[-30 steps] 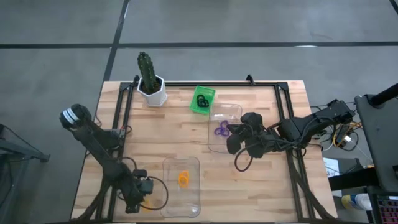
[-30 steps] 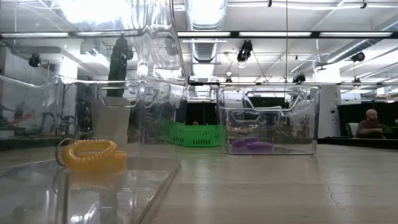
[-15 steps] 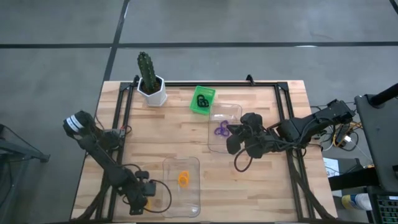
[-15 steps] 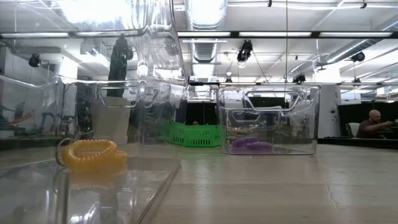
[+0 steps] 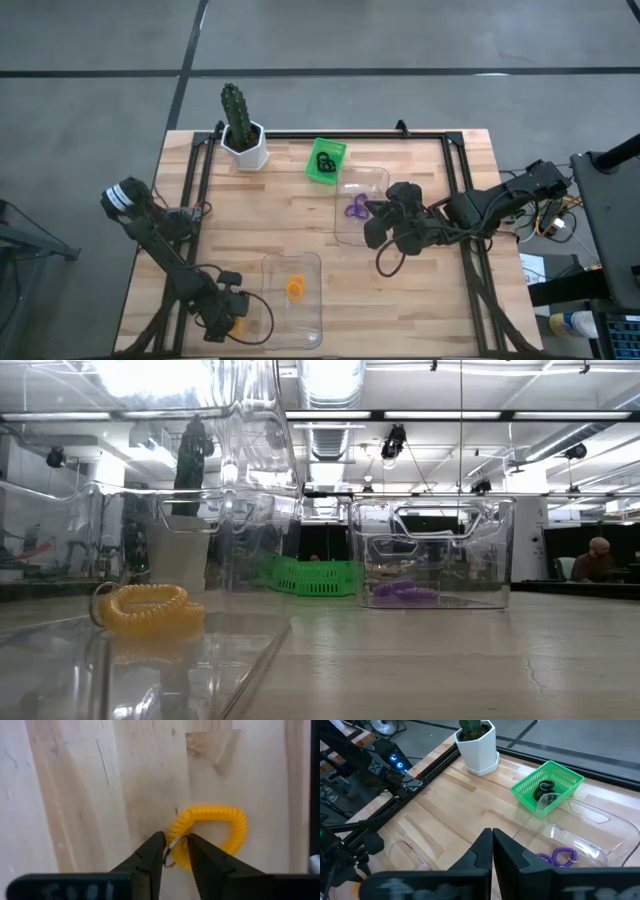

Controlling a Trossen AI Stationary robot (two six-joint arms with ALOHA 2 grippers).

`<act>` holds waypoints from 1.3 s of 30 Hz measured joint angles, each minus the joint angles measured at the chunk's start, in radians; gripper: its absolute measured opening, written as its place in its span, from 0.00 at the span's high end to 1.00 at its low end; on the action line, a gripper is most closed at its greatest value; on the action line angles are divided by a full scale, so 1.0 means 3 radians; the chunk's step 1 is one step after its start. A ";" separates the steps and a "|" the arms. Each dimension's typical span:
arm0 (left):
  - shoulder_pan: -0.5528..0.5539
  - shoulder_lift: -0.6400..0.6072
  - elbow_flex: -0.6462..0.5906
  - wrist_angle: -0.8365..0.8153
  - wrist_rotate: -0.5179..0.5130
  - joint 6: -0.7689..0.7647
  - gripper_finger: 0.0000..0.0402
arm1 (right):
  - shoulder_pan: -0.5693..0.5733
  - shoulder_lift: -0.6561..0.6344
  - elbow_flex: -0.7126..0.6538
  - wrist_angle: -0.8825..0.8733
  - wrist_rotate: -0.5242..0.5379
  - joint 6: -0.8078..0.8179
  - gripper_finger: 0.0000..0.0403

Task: Sort spring keychains
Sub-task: Put the yellow spring keychain into the bottom transparent bin

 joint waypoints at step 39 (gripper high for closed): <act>0.0349 -0.1440 0.0971 -0.1558 -0.1264 -0.0207 0.99 | -0.0015 0.0000 0.0003 0.0073 0.0038 -0.0145 0.98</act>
